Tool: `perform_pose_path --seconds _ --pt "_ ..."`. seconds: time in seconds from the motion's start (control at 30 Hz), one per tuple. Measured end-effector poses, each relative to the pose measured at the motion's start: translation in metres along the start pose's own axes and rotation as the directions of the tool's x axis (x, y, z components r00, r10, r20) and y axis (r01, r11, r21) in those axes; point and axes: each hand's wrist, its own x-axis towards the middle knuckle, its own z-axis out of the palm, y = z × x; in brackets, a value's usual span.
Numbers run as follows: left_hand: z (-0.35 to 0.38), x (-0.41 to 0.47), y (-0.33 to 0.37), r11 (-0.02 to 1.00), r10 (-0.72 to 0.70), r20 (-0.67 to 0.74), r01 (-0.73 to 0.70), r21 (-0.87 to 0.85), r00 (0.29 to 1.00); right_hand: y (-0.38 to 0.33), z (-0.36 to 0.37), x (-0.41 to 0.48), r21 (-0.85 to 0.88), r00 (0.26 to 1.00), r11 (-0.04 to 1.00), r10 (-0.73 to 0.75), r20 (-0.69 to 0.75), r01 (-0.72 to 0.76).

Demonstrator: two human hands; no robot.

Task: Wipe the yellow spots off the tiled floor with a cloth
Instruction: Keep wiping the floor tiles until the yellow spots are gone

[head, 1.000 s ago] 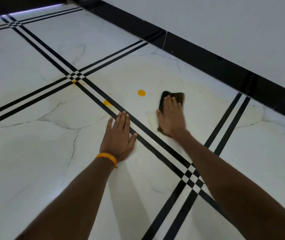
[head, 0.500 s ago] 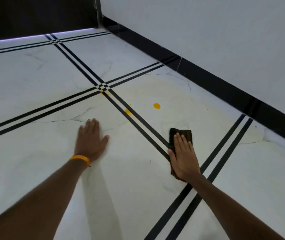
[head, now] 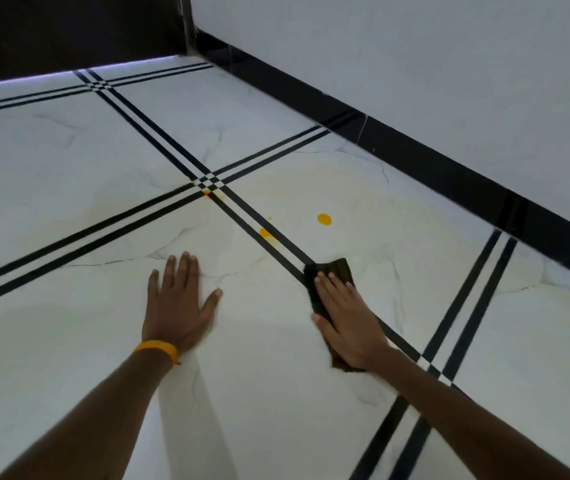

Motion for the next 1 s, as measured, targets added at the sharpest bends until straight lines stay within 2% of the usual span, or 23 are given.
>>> perform_pose_path --seconds 0.03,0.07,0.1,0.17,0.2,0.23,0.27,0.33,0.4,0.43,0.47,0.57,0.6,0.63,0.7,0.77,0.8,0.87,0.9,0.93,0.97,1.0 --pt "-0.003 0.002 -0.001 1.0 0.001 0.003 -0.001 -0.004 1.0 0.016 -0.004 0.01 -0.003 1.0 1.0 -0.01 -0.01 0.01" --pt "-0.002 0.002 -0.003 1.0 0.007 0.003 -0.007 -0.004 1.0 0.031 -0.005 0.024 -0.015 0.998 0.999 0.045 -0.033 -0.045" --pt "-0.002 0.0 -0.003 1.0 0.02 0.003 -0.02 -0.003 1.0 0.044 -0.008 0.037 -0.016 0.985 0.987 0.161 -0.058 -0.162" --pt "0.004 -0.005 -0.005 1.0 0.023 -0.009 -0.023 -0.009 1.0 0.05 -0.005 0.067 -0.01 0.882 0.885 0.463 -0.083 -0.466" --pt "0.007 -0.003 -0.006 1.0 0.014 -0.029 -0.014 -0.014 0.999 0.045 -0.002 0.085 -0.014 0.819 0.824 0.562 -0.113 -0.567" --pt "0.006 -0.001 -0.005 1.0 0.004 -0.038 -0.005 -0.023 0.999 0.034 0.0 0.099 -0.01 0.792 0.798 0.596 -0.129 -0.602" --pt "0.005 0.002 -0.004 0.999 -0.001 -0.037 0.0 -0.036 0.999 0.024 -0.001 0.111 0.0 0.817 0.825 0.56 -0.134 -0.566" --pt "0.004 0.005 -0.004 0.999 -0.004 -0.02 0.003 -0.042 1.0 0.019 -0.006 0.12 -0.033 0.933 0.934 0.351 -0.078 -0.355" --pt "0.003 0.006 -0.003 1.0 -0.003 -0.014 0.003 -0.029 1.0 0.038 -0.017 0.124 -0.025 0.979 0.979 0.204 -0.015 -0.204" --pt "0.002 0.007 -0.003 1.0 -0.008 -0.016 0.007 -0.026 1.0 0.05 -0.023 0.133 -0.019 0.978 0.978 0.206 -0.025 -0.206" --pt "0.0 0.008 -0.004 1.0 -0.007 -0.014 0.007 -0.028 1.0 0.062 -0.026 0.146 -0.025 0.962 0.963 0.267 -0.059 -0.269" --pt "0.002 0.01 -0.006 1.0 0.0 -0.01 -0.001 -0.026 1.0 0.066 -0.021 0.193 -0.031 0.824 0.827 0.554 -0.116 -0.561" --pt "0.003 0.009 -0.006 1.0 -0.002 -0.005 0.001 -0.024 1.0 0.057 -0.019 0.207 -0.018 0.793 0.797 0.598 -0.116 -0.604" --pt "0.004 0.008 -0.007 1.0 -0.004 0.0 0.004 -0.022 1.0 0.044 -0.014 0.219 -0.002 0.792 0.797 0.599 -0.117 -0.604" --pt "0.005 0.008 -0.009 1.0 -0.004 0.002 0.004 -0.022 1.0 0.017 -0.008 0.232 0.001 0.873 0.88 0.471 -0.129 -0.475" --pt "0.004 0.007 -0.009 1.0 -0.004 0.009 0.004 -0.031 1.0 -0.017 -0.001 0.226 -0.014 0.972 0.974 0.223 -0.073 -0.224" --pt "0.004 0.007 -0.008 0.999 -0.007 0.013 0.007 -0.038 1.0 -0.032 0.001 0.212 -0.03 0.997 0.997 0.068 -0.025 -0.068" --pt "0.003 0.006 -0.004 0.999 -0.007 0.018 0.008 -0.043 1.0 -0.046 0.001 0.167 -0.026 0.973 0.975 -0.219 0.067 0.221" --pt "0.002 0.006 -0.003 0.999 -0.007 0.024 0.008 -0.04 1.0 -0.041 -0.001 0.147 -0.008 0.947 0.951 -0.308 0.09 0.31" --pt "0.001 0.006 -0.002 0.999 -0.007 0.026 0.008 -0.039 1.0 -0.028 -0.003 0.135 0.001 0.936 0.939 -0.342 0.086 0.343" --pt "0.001 0.006 -0.002 0.999 -0.009 0.025 0.01 -0.043 1.0 -0.011 -0.006 0.133 -0.001 0.95 0.951 -0.307 0.06 0.308" --pt "0.0 0.006 -0.002 0.999 -0.01 0.023 0.011 -0.048 1.0 0.005 -0.008 0.14 -0.014 0.978 0.979 -0.205 0.027 0.206"
